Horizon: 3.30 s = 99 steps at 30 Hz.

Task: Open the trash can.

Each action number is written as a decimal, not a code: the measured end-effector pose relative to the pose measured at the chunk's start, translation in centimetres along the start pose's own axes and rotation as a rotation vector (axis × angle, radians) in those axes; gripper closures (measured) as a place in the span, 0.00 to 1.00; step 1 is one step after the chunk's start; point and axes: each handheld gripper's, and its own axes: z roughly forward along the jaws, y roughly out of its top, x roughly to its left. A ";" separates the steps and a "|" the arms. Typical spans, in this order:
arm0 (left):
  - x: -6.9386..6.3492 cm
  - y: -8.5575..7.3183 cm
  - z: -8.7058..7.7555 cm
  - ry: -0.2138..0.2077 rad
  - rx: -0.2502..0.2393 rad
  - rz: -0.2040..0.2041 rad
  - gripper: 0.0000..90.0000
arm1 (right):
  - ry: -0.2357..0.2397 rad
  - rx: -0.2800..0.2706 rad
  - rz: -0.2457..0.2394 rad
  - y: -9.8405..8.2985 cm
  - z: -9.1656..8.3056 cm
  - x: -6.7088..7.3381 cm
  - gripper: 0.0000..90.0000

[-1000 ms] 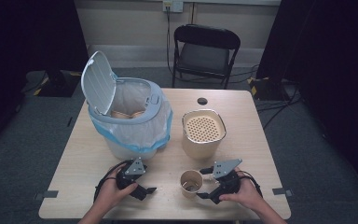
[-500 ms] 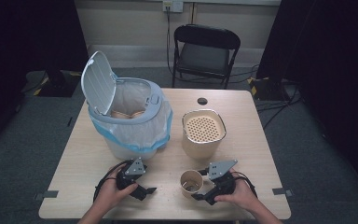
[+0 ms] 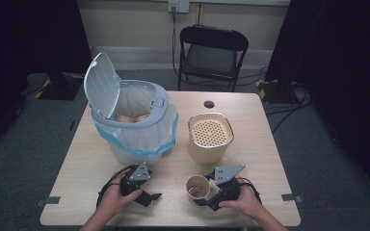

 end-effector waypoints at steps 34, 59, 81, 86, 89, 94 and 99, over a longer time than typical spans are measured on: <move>0.0 0.0 0.0 -0.002 0.001 0.002 0.08 | -0.122 -0.104 -0.030 0.0 -1.9 -0.5 0.30; 0.0 0.0 0.0 -0.002 0.001 0.001 0.08 | -0.352 -0.121 0.087 -1.3 -6.6 -2.7 0.31; 0.0 0.0 0.0 -0.002 0.000 0.001 0.08 | -0.487 -0.042 0.099 -2.0 -9.4 -4.3 0.32; 0.0 0.0 0.0 0.000 0.000 0.001 0.08 | -0.502 -0.037 0.101 -2.2 -10.2 -5.1 0.32; 0.0 0.0 0.0 0.002 0.003 0.002 0.08 | -0.508 -0.028 0.099 -2.2 -10.5 -5.5 0.32; 0.0 0.0 0.0 -0.002 0.004 0.002 0.08 | -0.521 -0.013 0.095 -2.0 -11.1 -6.3 0.32; 0.0 0.0 0.0 -0.003 0.003 0.002 0.08 | -0.540 -0.017 0.114 -2.0 -11.6 -7.2 0.32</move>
